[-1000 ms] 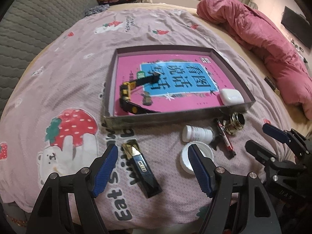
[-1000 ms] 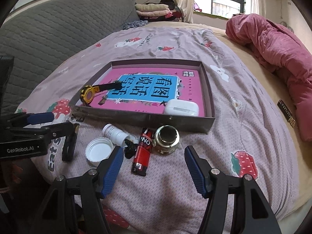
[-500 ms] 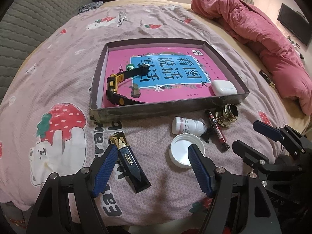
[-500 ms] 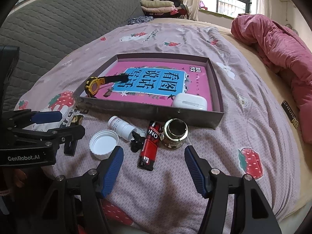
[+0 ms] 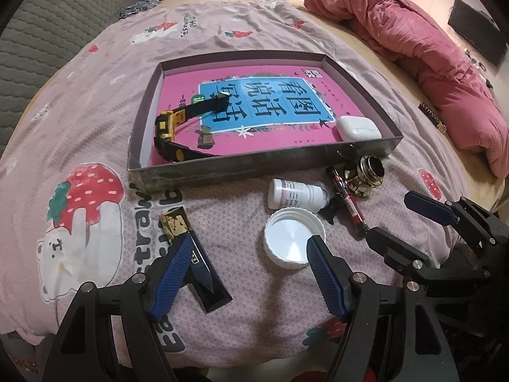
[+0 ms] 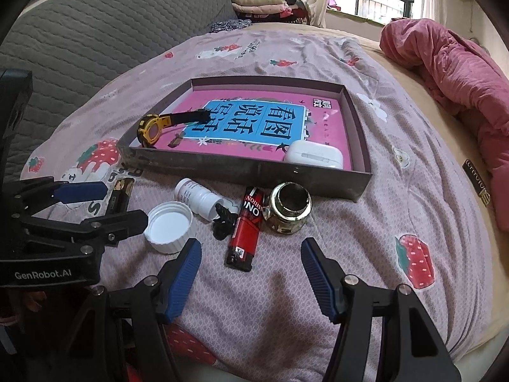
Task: Organize rigid objects
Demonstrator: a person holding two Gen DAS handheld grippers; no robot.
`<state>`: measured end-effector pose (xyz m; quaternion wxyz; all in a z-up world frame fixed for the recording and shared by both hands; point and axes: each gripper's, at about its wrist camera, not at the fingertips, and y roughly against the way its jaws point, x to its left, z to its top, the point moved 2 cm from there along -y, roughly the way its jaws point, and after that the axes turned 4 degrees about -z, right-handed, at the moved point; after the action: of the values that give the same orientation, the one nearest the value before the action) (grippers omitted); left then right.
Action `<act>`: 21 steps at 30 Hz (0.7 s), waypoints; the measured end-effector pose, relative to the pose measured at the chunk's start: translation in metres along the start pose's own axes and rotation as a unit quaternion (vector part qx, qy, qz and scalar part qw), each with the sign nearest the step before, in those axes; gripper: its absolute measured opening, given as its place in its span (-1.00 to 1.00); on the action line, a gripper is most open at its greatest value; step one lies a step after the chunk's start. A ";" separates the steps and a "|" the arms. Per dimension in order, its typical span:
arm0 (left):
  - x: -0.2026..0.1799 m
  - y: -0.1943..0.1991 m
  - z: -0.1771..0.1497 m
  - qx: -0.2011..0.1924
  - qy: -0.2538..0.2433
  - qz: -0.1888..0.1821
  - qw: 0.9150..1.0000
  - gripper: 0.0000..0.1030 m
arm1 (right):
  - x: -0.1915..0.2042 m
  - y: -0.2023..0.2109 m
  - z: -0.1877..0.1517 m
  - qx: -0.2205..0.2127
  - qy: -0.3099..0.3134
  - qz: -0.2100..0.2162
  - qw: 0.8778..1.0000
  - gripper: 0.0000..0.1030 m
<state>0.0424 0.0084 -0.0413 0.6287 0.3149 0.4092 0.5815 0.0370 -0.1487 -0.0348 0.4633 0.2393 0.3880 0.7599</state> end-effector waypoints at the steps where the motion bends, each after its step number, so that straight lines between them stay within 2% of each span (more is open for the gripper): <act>1: -0.001 -0.001 0.001 0.002 0.001 0.000 1.000 0.47 | 0.000 -0.001 0.000 0.002 0.001 -0.001 1.000 0.25; 6: -0.010 -0.006 0.008 0.003 -0.006 -0.004 1.000 0.47 | 0.002 -0.006 -0.003 0.007 0.005 0.000 1.000 0.25; 15: -0.021 -0.030 0.010 0.041 -0.007 -0.014 0.999 0.47 | -0.001 -0.013 -0.007 0.015 0.005 -0.002 1.000 0.25; 21: -0.018 -0.042 0.013 0.055 -0.001 -0.006 0.998 0.47 | 0.000 -0.016 -0.008 0.016 0.011 -0.007 1.000 0.25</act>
<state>0.0741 -0.0138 -0.0696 0.6146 0.3470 0.4419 0.5537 0.0397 -0.1477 -0.0519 0.4606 0.2356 0.4074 0.7526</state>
